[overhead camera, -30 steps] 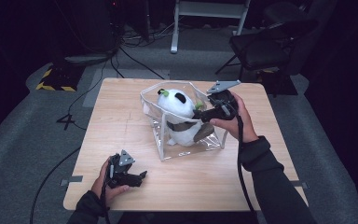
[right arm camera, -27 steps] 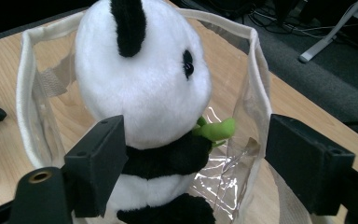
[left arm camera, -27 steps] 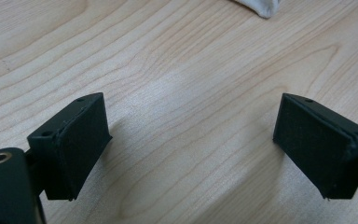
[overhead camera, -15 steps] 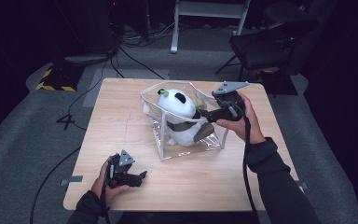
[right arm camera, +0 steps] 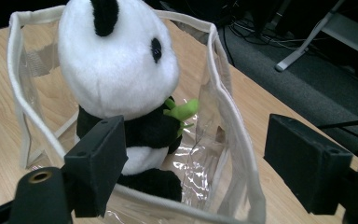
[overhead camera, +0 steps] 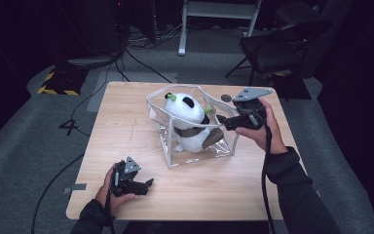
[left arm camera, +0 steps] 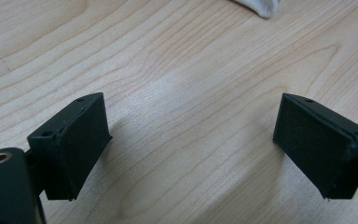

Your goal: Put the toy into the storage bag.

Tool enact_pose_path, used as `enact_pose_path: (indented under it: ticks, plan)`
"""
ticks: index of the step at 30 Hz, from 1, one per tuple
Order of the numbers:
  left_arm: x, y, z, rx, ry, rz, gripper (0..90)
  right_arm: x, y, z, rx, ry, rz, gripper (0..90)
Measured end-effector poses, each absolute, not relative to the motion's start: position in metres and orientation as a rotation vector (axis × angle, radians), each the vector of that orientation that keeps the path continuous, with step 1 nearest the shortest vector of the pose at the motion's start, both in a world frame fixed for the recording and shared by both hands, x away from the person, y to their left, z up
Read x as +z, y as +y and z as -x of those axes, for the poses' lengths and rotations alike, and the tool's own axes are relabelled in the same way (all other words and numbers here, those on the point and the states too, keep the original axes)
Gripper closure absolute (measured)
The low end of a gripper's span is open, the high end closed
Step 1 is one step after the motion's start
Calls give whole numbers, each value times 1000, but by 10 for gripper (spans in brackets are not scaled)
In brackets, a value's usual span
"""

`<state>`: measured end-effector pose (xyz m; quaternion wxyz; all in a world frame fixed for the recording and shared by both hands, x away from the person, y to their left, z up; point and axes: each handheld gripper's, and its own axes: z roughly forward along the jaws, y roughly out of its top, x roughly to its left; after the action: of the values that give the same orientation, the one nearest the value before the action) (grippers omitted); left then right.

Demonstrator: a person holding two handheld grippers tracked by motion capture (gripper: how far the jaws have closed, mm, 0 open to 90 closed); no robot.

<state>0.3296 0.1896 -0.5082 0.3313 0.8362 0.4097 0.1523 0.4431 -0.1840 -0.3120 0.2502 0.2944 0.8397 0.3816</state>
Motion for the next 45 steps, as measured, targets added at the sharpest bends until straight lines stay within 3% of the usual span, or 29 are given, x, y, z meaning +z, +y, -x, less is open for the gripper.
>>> enact_pose_path:
  ticks: [30, 45]
  plan:
    - [-508, 190, -330, 399, 1071, -2186, 105, -313, -226, -425, 1070, 2252, -824, 206]
    - [-508, 190, -330, 399, 1071, -2186, 105, -331, -241, -421, 1008, 2277, -826, 206]
